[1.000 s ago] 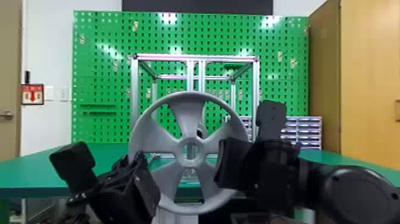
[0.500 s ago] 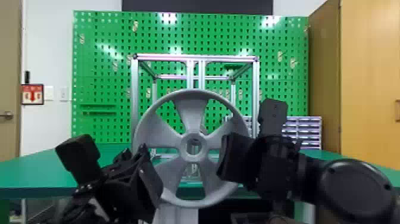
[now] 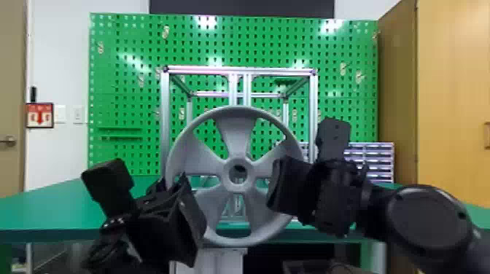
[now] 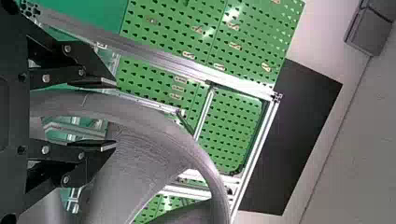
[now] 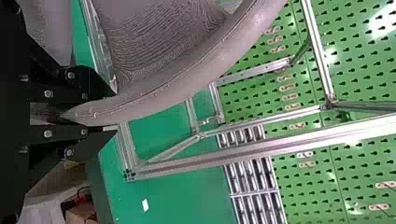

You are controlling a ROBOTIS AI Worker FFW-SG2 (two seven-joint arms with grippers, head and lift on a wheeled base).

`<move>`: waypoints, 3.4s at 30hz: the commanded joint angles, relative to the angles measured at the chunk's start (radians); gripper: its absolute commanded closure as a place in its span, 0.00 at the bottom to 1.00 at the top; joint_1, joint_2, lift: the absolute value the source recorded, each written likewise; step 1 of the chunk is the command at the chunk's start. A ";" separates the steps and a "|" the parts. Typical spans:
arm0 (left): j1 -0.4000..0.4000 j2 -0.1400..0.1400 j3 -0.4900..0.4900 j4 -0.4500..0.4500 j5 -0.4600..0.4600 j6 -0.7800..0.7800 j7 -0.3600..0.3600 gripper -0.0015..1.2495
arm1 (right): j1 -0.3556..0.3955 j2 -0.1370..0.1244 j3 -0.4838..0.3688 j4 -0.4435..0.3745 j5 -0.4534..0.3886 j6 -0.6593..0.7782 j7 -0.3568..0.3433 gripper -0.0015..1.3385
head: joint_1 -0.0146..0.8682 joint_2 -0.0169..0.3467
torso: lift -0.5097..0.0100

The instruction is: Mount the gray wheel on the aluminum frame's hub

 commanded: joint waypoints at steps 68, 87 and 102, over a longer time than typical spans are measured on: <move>-0.127 -0.025 -0.049 0.191 -0.085 -0.059 0.000 0.59 | -0.056 0.047 -0.003 0.131 0.092 0.000 0.092 0.93 | 0.01 0.06 | 0.02; -0.166 -0.052 -0.065 0.278 -0.094 -0.085 -0.009 0.59 | -0.063 0.058 -0.015 0.183 0.124 0.000 0.139 0.93 | 0.01 0.06 | 0.02; -0.178 -0.057 -0.080 0.291 -0.113 -0.102 -0.008 0.59 | -0.066 0.067 -0.019 0.199 0.132 -0.002 0.159 0.93 | 0.01 0.06 | 0.02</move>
